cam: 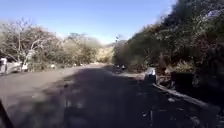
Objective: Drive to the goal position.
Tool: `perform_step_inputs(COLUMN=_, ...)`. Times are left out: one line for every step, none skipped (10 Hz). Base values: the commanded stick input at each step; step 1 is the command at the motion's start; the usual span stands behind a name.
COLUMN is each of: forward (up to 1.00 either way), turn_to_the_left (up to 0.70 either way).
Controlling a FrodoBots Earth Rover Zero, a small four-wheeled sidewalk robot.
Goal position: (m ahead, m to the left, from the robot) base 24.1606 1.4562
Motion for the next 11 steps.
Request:
perform_step_inputs(forward=1.00, turn_to_the_left=0.00)
perform_step_inputs(forward=1.00, turn_to_the_left=0.00)
perform_step_inputs(forward=1.00, turn_to_the_left=0.00)
perform_step_inputs(forward=1.00, turn_to_the_left=0.00)
perform_step_inputs(forward=1.00, turn_to_the_left=0.00)
perform_step_inputs(forward=1.00, turn_to_the_left=0.00)
perform_step_inputs(forward=1.00, turn_to_the_left=0.00)
perform_step_inputs(forward=1.00, turn_to_the_left=0.00)
perform_step_inputs(forward=1.00, turn_to_the_left=0.00)
perform_step_inputs(forward=1.00, turn_to_the_left=0.00)
perform_step_inputs(forward=1.00, turn_to_the_left=0.00)
